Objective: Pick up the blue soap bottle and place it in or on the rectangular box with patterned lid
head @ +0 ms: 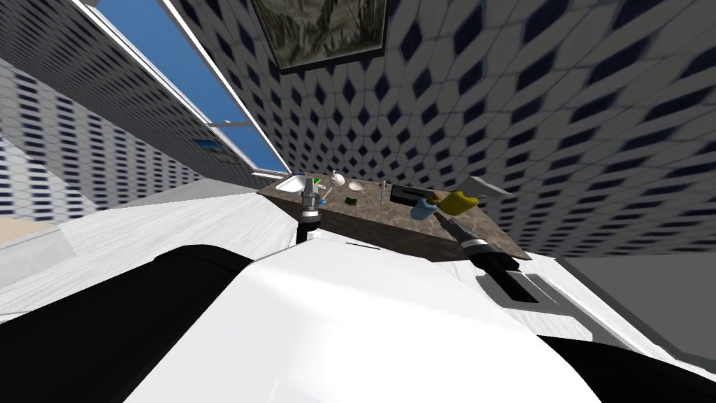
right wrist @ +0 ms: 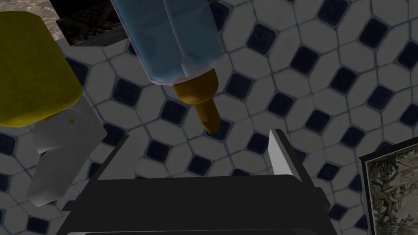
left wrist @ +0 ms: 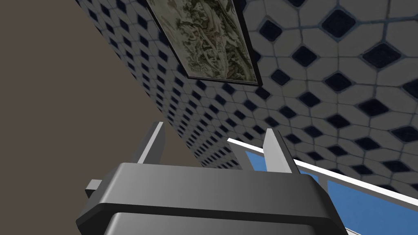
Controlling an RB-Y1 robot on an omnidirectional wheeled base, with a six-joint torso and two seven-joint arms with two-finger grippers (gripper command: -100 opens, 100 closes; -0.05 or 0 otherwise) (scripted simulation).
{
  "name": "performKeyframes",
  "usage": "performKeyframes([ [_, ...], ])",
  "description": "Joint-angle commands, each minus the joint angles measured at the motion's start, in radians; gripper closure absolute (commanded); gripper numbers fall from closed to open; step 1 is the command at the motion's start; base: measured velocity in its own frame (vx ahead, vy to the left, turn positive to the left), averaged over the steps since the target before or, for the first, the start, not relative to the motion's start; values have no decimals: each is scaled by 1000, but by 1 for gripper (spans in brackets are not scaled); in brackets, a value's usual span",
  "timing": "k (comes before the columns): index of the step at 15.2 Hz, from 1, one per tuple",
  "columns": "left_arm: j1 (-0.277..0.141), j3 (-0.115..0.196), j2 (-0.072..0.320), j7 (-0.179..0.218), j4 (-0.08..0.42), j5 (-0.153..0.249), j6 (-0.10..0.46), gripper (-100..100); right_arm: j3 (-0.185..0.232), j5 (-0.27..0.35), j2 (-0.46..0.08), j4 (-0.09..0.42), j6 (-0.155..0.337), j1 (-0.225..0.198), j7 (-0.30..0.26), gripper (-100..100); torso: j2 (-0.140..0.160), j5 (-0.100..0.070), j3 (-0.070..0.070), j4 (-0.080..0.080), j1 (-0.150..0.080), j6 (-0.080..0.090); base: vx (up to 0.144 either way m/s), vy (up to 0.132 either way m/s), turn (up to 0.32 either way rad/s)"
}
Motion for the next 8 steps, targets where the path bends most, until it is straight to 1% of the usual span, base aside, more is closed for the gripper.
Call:
performKeyframes([
  [1, 0, 0, 0, 0, 0, 0, 0, 0, -7, 16, -50, 12, 25, 11, 3, -100, 0, 0, 0, 0, 0, 0, 2, 18, 121],
  [2, 0, 0, 0, 0, 0, 0, 0, 0, -7, 16, -52, 12, 25, 11, 3, -100, 0, 0, 0, 0, 0, 0, 2, 15, 103],
  [3, 0, 0, 0, 0, 0, 0, 0, 0, -15, 27, -89, 24, 40, 20, 5, -100, 0, 0, 0, 0, 0, 0, 2, 16, 126],
  [4, 0, 0, 0, 0, 0, 0, 0, 0, -15, 27, -90, 24, 40, 20, 5, -100, 0, 0, 0, 0, 0, 0, 2, 14, 115],
  [5, 0, 0, 0, 0, 0, 0, 0, 0, -22, 39, -127, 36, 55, 30, 6, -100, 0, 0, 0, 0, 0, 0, 2, 17, 134],
  [6, 0, 0, 0, 0, 0, 0, 0, 0, -22, 39, -128, 36, 55, 30, 6, -100, 0, 0, 0, 0, 0, 0, 2, 16, 119],
  [7, 0, 0, 0, 0, 0, 0, 0, 0, -29, 51, -163, 48, 71, 39, 8, -100, 0, 0, 0, 0, 0, 0, 2, 18, 139],
  [8, 0, 0, 0, 0, 0, 0, 0, 0, -29, 51, -167, 48, 71, 39, 8, -100, 0, 0, 0, 0, 0, 0, 3, 15, 108],
])
